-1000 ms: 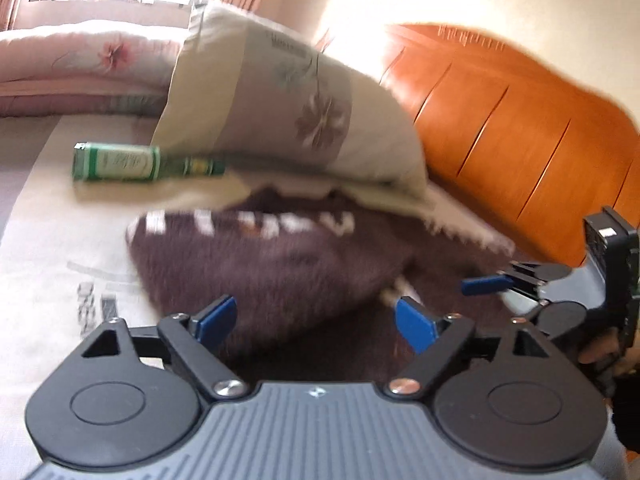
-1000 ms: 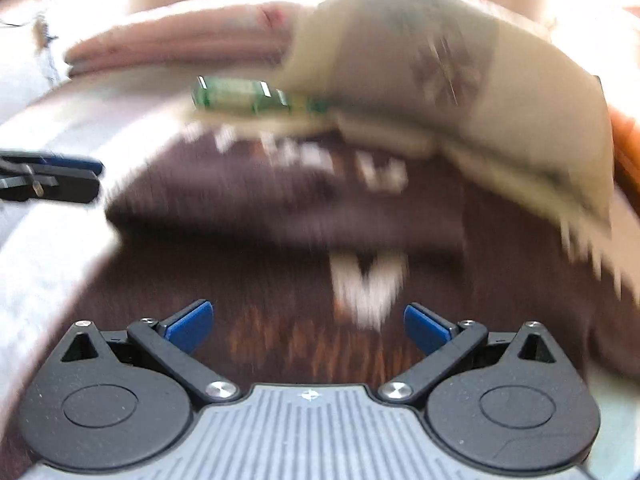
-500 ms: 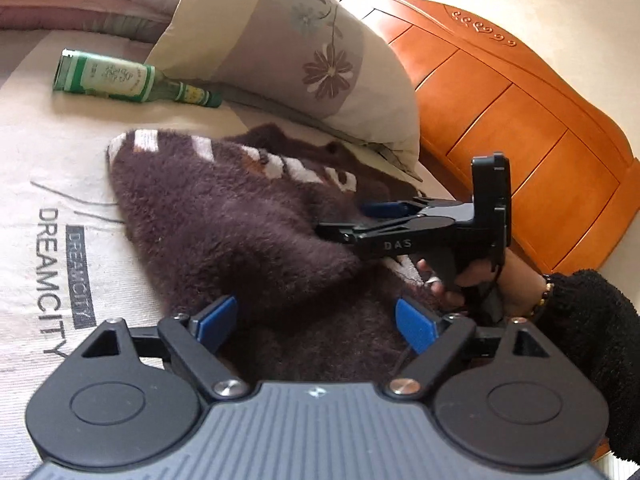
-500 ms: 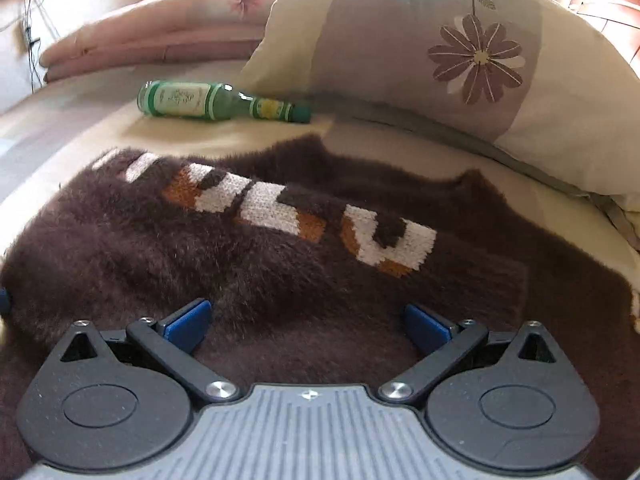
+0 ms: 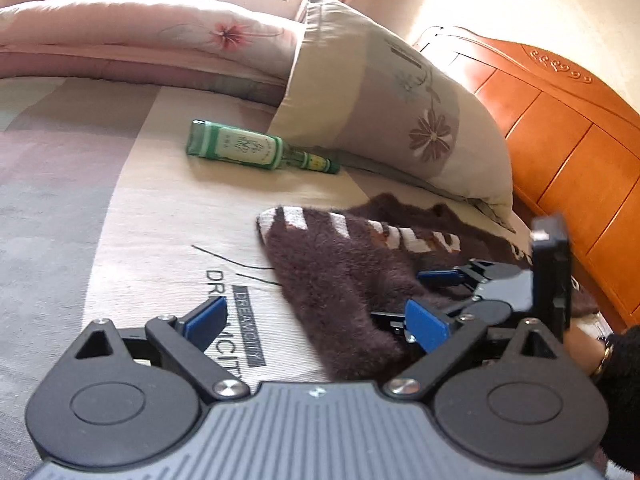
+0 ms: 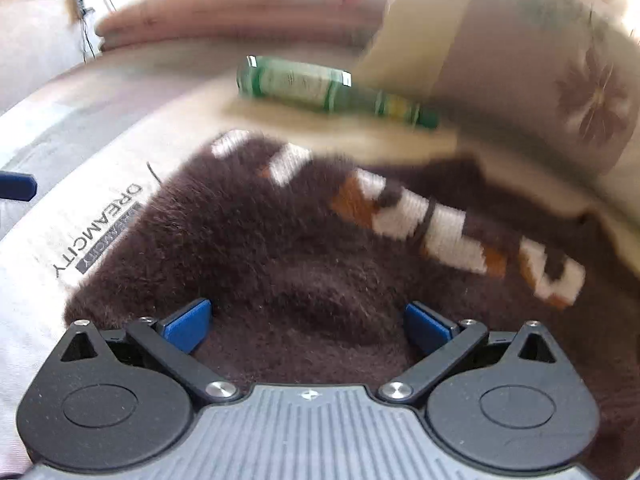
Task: Fold clothes
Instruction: 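Move the right tool over the folded sleeve on the sweater body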
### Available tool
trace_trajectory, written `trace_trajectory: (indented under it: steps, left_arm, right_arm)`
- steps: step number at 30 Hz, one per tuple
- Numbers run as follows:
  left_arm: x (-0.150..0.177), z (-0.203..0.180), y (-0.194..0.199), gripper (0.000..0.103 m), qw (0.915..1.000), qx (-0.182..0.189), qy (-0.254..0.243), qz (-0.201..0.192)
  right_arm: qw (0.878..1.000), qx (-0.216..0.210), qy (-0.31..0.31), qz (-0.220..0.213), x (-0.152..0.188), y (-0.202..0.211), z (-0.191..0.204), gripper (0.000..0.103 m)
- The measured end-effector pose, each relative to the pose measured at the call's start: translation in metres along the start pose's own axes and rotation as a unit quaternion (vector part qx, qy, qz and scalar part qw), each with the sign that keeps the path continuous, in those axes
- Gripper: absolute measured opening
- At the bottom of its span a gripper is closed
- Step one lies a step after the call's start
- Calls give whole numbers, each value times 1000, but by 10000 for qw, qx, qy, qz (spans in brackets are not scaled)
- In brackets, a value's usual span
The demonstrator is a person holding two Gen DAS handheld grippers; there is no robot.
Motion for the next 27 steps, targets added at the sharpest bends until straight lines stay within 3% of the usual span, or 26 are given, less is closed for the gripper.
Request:
trace_trajectory:
  steps: [2, 7, 10, 13, 16, 19, 23, 27]
  left_arm:
    - [-2, 1, 2, 96, 10000, -53, -17, -22]
    - [0, 5, 0, 96, 9996, -264, 36, 100]
    - [0, 9, 2, 96, 9989, -444, 51, 156]
    - [0, 13, 3, 96, 9979, -617, 69, 203]
    - [-3, 19, 11, 96, 9981, -584, 201, 61]
    - [-5, 26, 18, 96, 9976, -598, 346, -49]
    - [-6, 35, 24, 96, 9964, -673, 500, -138]
    - [-9, 38, 28, 96, 9961, -616, 593, -217]
  right_arm:
    - [9999, 29, -58, 146, -7, 7, -1, 103]
    - [9991, -311, -175, -235, -30, 26, 13, 103]
    - [9996, -235, 85, 146, -22, 4, 33, 103]
    - [9995, -223, -31, 201, -15, 3, 33, 103]
    - [9987, -325, -308, 246, -28, 10, 24, 103]
    - [9981, -50, -614, -23, -47, 7, 16, 103]
    - [9938, 192, -1003, 435, -55, -39, 15, 103]
    - [9955, 356, -772, 409, -55, -46, 21, 103]
Point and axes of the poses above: each gripper's, at about its wrist camera, not at the fingertips, and y roughly against the way its jaws point, z to its left, x to its underside, the point moved 4 cm from there along -y, roughly the way its jaws point, and after that the axes turned 13 degrees about x, right-handed, at the moved point
